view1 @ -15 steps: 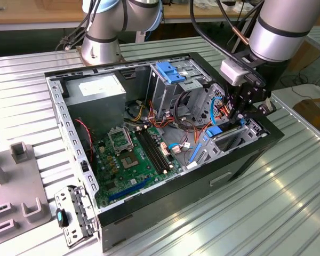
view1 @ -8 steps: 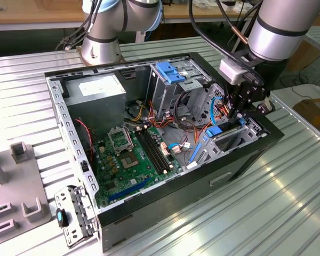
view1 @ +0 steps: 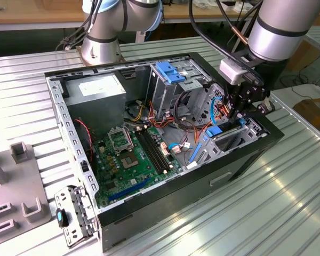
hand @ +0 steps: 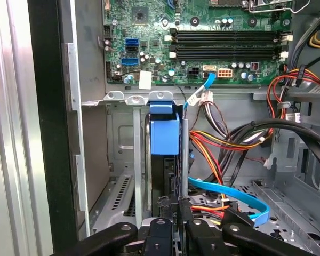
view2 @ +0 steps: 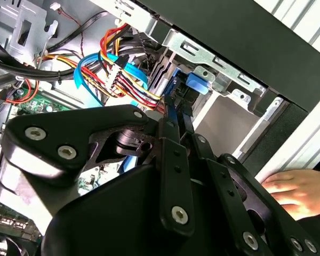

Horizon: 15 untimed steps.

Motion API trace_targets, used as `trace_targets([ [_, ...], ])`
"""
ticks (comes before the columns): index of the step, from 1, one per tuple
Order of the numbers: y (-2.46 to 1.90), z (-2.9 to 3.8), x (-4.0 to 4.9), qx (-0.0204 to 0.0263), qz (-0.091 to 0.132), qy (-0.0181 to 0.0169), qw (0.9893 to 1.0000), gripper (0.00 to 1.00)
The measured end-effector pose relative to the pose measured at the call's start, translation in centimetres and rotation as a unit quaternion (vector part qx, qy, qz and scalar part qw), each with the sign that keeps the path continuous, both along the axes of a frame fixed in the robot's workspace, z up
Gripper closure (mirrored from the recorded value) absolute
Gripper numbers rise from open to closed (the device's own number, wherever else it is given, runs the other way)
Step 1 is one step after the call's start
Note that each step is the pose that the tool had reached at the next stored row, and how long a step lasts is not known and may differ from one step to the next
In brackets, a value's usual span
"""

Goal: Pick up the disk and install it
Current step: 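Insert the first disk wire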

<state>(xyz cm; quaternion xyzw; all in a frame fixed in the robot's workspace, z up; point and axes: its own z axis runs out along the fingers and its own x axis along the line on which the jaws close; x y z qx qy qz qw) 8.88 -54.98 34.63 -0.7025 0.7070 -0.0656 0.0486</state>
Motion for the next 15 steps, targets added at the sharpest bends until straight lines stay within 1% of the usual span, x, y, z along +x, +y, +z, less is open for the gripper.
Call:
trace_targets([
  [2,-0.11,-0.02,-0.01,0.0000,0.000,0.0000,1.0000,0.83],
  [15,-0.11,-0.31,0.00,0.0003,0.000,0.0000,1.0000,0.83],
])
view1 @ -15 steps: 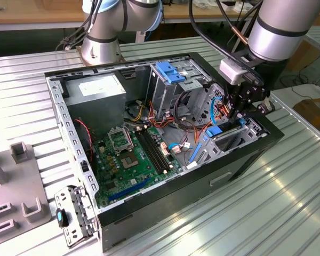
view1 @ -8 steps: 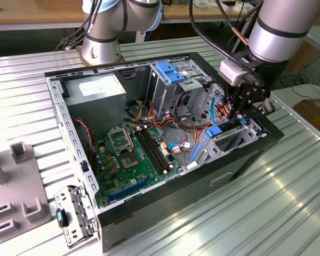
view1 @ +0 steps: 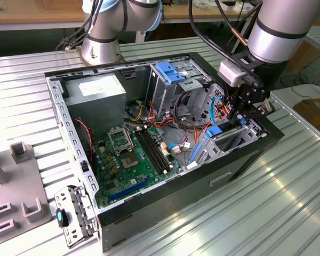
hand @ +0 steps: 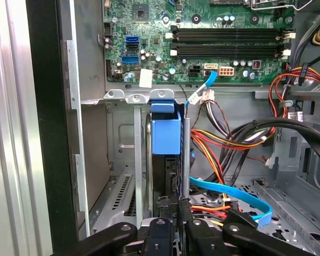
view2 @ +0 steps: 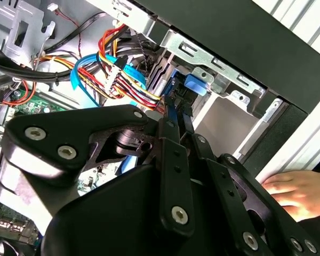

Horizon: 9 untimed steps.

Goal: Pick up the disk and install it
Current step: 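Insert the first disk wire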

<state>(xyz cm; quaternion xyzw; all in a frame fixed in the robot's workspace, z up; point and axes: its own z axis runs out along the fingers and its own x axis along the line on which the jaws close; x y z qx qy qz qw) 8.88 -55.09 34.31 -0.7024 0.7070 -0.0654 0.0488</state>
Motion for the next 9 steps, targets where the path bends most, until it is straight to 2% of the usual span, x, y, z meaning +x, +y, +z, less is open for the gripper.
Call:
trace_targets([
  [9,0.16,0.18,0.00,-0.0001,-0.002,0.0000,1.0000,0.83],
])
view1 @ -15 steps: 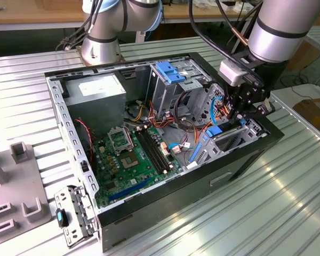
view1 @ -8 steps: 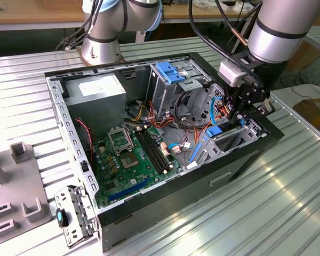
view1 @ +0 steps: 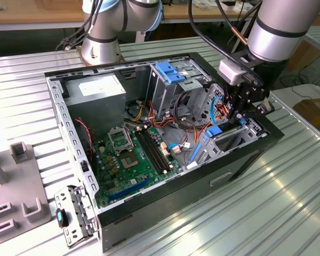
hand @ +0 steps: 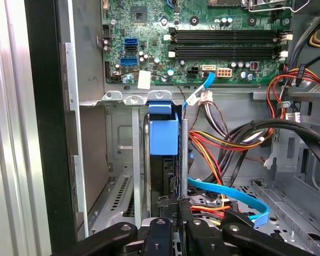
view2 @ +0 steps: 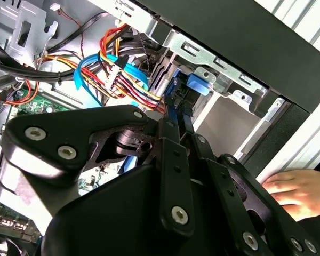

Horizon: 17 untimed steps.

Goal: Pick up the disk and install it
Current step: 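Insert the first disk wire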

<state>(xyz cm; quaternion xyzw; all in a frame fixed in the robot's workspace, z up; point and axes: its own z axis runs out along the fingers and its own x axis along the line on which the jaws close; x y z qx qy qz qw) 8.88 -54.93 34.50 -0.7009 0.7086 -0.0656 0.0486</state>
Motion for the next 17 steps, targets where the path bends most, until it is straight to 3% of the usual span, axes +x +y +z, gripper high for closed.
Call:
trace_targets([
  [10,0.01,-0.09,0.00,0.0001,-0.009,0.0000,1.0000,0.83],
  [17,0.00,-0.72,0.00,0.0001,-0.009,0.0019,1.0000,0.83],
])
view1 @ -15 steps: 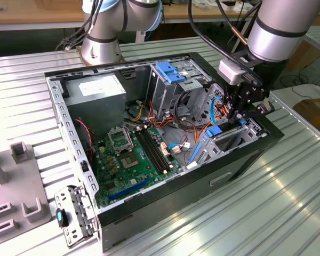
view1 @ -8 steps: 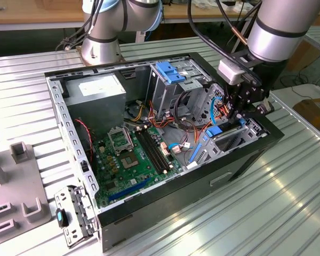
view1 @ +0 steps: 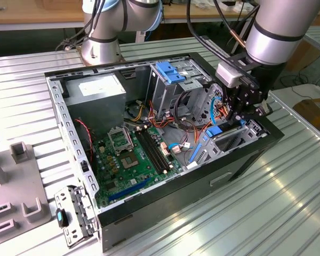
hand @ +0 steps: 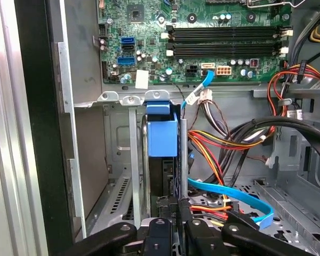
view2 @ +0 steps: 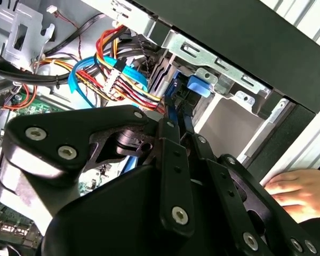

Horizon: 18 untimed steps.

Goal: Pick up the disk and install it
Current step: 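Insert the first disk wire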

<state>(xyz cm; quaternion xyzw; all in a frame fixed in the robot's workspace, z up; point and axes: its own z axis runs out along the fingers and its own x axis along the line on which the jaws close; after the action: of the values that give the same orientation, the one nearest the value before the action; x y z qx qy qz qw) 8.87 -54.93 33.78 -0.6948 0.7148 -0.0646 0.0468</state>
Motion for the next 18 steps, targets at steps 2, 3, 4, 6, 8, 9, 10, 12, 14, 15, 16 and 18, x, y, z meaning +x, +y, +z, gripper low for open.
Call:
trace_targets([
  [2,0.00,-0.08,0.00,0.0001,0.000,0.0005,1.0000,0.83],
  [3,0.00,-0.10,0.00,0.0003,0.000,0.0006,1.0000,0.83],
  [4,0.01,-0.10,0.00,0.0004,0.000,0.0006,1.0000,0.83],
  [6,0.00,-0.10,0.01,0.0008,0.000,0.0006,1.0000,0.83],
  [8,0.00,0.06,0.01,0.0038,0.000,0.0006,1.0000,0.76],
  [9,0.00,0.23,0.01,0.0040,0.000,0.0006,1.0000,0.76],
  [10,0.00,0.59,0.01,0.0039,0.000,0.0006,1.0000,0.76],
  [12,0.00,0.82,0.01,0.0039,0.000,0.0006,1.0000,0.76],
  [14,0.00,0.86,0.01,0.0038,0.000,0.0006,1.0000,0.77],
  [15,0.00,0.86,0.01,0.0039,0.000,0.0006,1.0000,0.84],
  [16,0.00,0.86,0.01,0.0039,0.000,0.0006,1.0000,0.84],
  [18,0.00,0.86,0.01,0.0039,0.000,0.0006,1.0000,0.89],
])
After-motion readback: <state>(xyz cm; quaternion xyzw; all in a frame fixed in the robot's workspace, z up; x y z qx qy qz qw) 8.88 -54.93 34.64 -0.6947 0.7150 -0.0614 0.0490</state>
